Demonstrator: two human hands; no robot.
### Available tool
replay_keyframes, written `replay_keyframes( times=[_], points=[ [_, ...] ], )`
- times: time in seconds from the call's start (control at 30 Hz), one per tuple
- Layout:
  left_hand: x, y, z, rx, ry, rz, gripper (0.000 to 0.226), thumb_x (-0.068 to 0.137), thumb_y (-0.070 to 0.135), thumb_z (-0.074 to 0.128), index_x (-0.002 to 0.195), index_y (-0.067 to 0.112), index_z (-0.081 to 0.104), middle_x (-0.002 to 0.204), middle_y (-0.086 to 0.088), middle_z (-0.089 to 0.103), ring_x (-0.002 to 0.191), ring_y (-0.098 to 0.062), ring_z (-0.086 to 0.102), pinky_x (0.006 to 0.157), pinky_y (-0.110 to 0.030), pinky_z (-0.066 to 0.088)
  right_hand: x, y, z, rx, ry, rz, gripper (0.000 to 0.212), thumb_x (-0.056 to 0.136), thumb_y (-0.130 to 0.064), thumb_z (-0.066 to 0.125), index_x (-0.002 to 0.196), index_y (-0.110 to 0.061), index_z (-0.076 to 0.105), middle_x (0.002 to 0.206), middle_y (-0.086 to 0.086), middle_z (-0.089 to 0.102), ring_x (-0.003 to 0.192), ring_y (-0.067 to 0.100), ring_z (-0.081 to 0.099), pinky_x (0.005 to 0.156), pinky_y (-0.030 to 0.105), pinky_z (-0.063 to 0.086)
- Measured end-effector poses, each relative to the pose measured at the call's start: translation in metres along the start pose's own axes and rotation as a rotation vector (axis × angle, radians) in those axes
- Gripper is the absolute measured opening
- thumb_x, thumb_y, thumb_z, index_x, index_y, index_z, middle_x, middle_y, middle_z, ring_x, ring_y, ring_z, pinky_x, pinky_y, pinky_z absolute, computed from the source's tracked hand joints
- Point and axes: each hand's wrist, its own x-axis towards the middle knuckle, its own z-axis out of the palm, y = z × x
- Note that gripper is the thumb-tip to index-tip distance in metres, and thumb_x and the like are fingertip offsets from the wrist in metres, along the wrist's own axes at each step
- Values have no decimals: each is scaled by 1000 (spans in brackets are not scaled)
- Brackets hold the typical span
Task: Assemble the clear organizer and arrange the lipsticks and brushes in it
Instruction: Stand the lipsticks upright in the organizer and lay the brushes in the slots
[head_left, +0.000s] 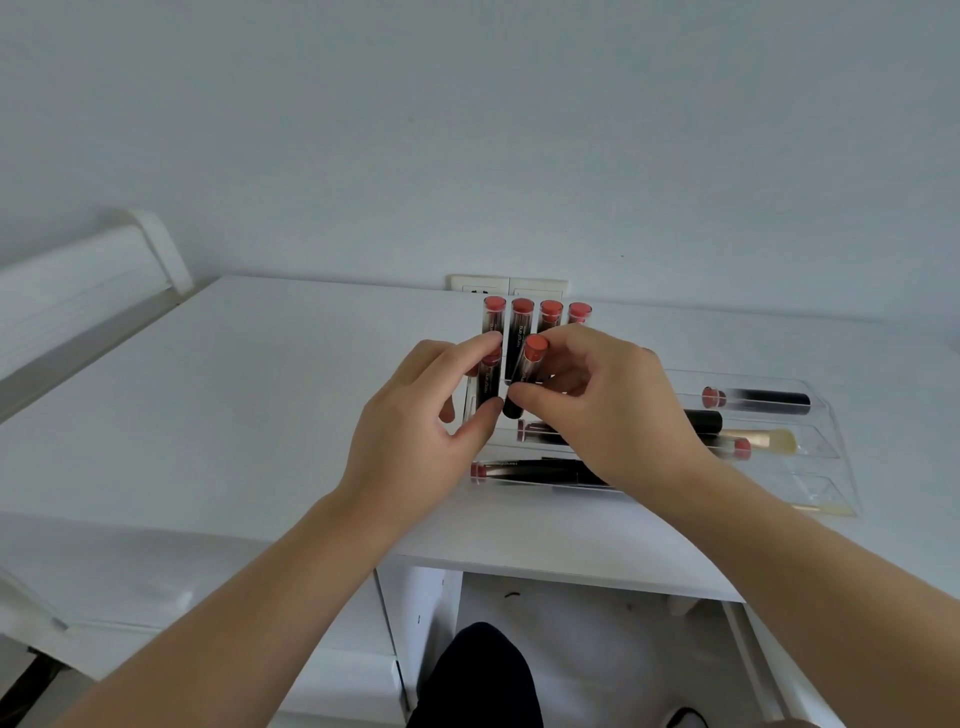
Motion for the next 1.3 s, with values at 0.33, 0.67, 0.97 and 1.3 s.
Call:
replay_keyframes(
  times=[0.33,0.67,0.97,1.3],
  points=[
    [0,0,1,-17,-13,-23,57,85,12,82,138,16,61,107,4,62,64,-12,52,59,-20,46,3,-4,3,-175,-41,-16,28,83,-35,77,85,-49,54,79,-30,58,70,-21,52,57,3,38],
    [0,0,0,-19,-14,-18,58,85,10,81,139,15,60,109,2,63,64,-13,53,58,-19,45,6,-1,3,-265,-71,19,12,85,-37,73,94,-41,66,78,-31,55,67,-22,51,57,7,31],
    [0,0,0,-16,-11,-15,56,87,13,81,139,15,60,108,2,63,66,-13,53,58,-20,46,6,-3,3,-261,-49,56,19,81,-41,73,100,-36,75,88,-25,67,67,-15,54,60,6,34],
    [0,0,0,-16,-12,-27,57,86,12,81,138,17,60,107,4,62,65,-12,53,59,-18,45,0,-2,-16,-356,-10,-19,9,84,-40,71,92,-36,69,83,-21,66,67,-5,57,58,15,39]
  ],
)
